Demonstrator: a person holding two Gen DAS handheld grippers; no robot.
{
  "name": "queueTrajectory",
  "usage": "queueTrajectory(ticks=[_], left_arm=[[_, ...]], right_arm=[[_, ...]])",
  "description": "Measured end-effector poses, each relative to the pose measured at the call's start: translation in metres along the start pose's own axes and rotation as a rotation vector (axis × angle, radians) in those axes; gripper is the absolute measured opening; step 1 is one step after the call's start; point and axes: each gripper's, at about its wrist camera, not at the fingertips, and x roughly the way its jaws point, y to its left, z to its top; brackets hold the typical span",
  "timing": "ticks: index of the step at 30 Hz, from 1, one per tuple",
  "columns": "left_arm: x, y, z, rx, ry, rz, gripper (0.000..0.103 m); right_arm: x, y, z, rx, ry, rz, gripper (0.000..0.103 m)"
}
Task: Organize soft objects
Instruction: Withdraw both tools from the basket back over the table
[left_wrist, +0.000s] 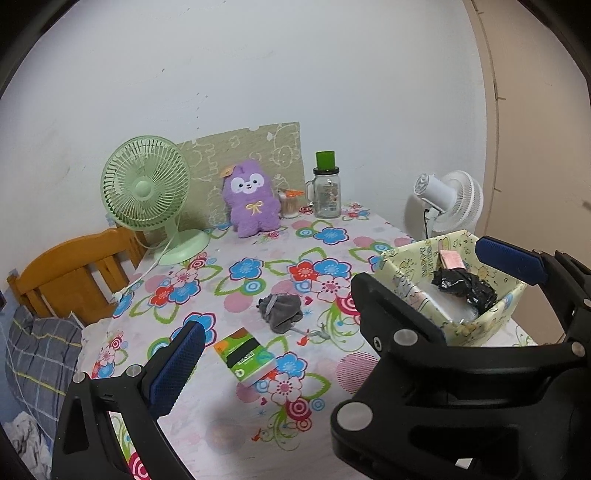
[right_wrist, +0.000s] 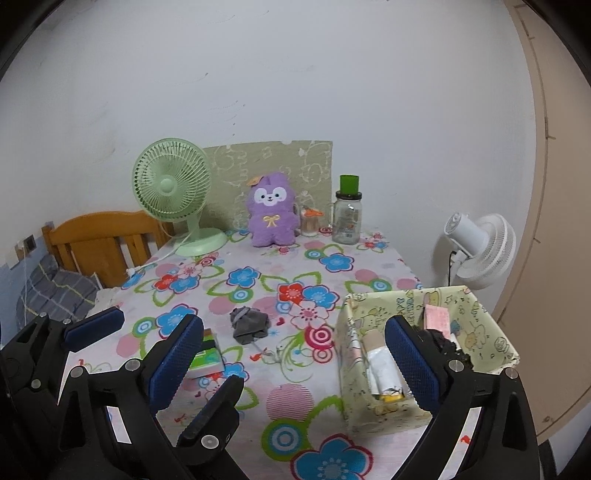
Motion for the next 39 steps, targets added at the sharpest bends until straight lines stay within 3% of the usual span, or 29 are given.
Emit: queueTrajectory(ticks=[39], left_arm=[[0.103, 0.061, -0.028, -0.14, 0.199, 0.061, 0.103]], right_arm=[[0.113, 0.031, -0.017, -0.05, 0.163, 0.075, 0.1]])
